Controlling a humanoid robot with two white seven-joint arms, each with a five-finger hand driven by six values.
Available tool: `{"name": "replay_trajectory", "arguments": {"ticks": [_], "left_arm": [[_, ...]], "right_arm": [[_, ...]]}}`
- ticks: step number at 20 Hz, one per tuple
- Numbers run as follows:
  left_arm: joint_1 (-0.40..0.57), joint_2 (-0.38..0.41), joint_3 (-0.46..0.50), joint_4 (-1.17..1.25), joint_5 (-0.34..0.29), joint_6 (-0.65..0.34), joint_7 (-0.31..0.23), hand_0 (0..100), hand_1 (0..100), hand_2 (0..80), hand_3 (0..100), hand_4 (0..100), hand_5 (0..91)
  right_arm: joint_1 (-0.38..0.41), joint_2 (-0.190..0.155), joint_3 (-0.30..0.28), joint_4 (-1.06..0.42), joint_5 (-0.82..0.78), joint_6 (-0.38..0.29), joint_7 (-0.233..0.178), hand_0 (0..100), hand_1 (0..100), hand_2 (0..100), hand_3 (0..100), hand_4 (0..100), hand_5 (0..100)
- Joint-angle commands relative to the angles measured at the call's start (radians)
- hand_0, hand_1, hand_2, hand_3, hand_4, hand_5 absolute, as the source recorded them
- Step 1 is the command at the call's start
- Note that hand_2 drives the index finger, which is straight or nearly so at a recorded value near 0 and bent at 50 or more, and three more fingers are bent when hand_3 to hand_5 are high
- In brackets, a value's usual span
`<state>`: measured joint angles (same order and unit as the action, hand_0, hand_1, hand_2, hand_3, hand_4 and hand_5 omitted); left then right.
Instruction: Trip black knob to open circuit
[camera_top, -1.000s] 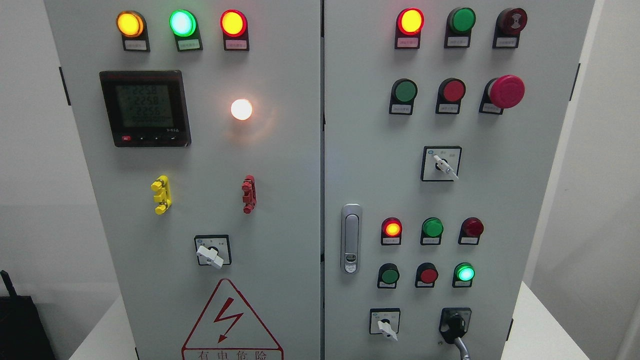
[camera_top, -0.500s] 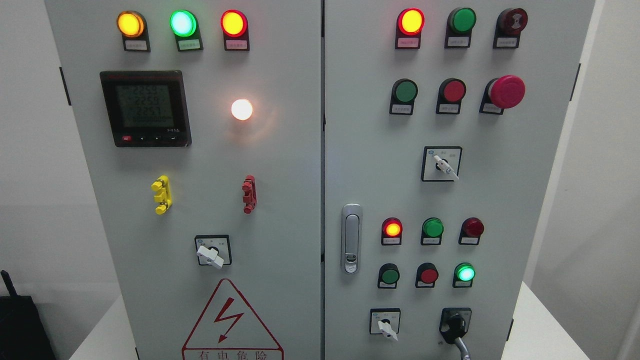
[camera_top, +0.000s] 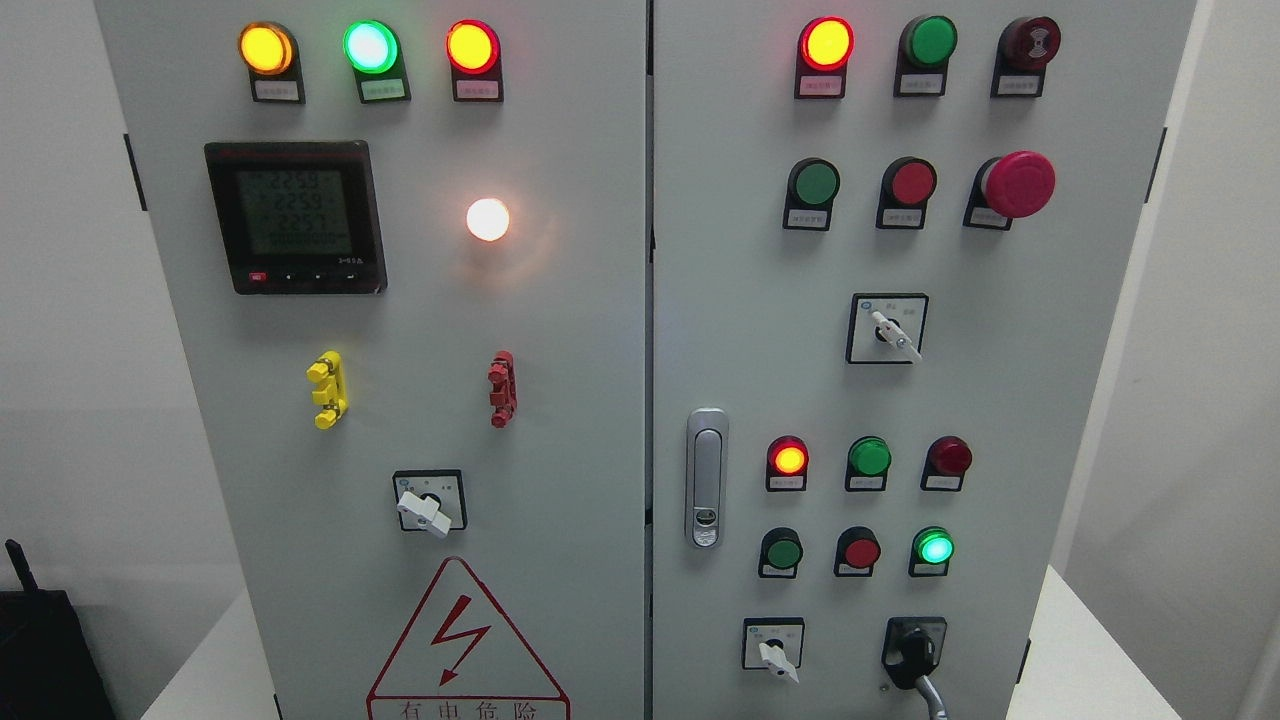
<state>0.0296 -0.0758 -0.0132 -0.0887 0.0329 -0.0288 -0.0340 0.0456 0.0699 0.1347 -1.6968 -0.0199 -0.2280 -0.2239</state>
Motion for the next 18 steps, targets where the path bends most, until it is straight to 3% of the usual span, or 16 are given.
{"name": "replay_trajectory", "arguments": {"ticks": [1, 18], "left_arm": [[0.0, -0.001, 0.001, 0.001, 0.002, 0.001, 0.0, 12, 39, 0.0, 0, 0, 0.0], [0.0, -0.001, 0.001, 0.001, 0.002, 0.0, 0.0, 12, 39, 0.0, 0, 0, 0.0]], "right_arm": [[-0.003, -0.002, 0.003, -0.044, 0.005, -0.024, 0.021, 100, 100, 8, 100, 100, 88], [0.019, -0.004, -0.056, -0.034, -0.015, -0.025, 0.021, 100, 100, 9, 100, 100, 88]]}}
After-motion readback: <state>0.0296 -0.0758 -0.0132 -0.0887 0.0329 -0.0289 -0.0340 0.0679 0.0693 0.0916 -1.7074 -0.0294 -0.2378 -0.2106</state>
